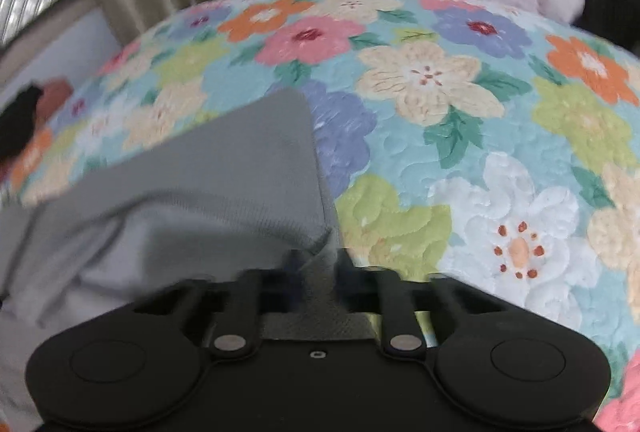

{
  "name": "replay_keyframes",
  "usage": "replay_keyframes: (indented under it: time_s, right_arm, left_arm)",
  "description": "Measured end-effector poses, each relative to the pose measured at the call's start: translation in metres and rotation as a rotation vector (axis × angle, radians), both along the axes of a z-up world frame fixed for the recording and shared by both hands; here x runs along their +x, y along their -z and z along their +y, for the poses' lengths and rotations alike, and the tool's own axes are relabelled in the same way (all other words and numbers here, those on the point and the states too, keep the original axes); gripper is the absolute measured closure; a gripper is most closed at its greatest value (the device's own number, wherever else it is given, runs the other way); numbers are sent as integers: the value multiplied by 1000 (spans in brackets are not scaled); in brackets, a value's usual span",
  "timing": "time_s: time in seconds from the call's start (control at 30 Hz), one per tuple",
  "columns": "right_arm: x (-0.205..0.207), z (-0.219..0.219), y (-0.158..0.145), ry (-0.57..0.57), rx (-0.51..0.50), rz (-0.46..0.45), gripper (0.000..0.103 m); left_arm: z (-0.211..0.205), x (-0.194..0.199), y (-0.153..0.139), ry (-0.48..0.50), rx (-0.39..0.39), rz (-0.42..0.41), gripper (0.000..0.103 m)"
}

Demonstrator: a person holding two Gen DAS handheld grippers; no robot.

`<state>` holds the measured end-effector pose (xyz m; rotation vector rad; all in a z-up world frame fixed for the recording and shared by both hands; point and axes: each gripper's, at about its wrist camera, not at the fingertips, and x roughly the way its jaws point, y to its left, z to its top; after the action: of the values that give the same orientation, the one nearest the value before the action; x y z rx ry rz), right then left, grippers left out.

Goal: Fold clothes

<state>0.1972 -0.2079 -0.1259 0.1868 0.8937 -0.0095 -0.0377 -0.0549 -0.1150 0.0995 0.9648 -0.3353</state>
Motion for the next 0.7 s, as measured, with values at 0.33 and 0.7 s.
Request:
replay_keyframes:
  time_s: [0.33,0.7]
  right_arm:
    - [-60,8,-32,-5,-124,-184,97]
    - [-99,-1,5,107,-106,-106,94]
  left_arm:
    - [23,-31,-12,-4,-78,-42,96]
    - [35,-57,3,-26,-19,104,89]
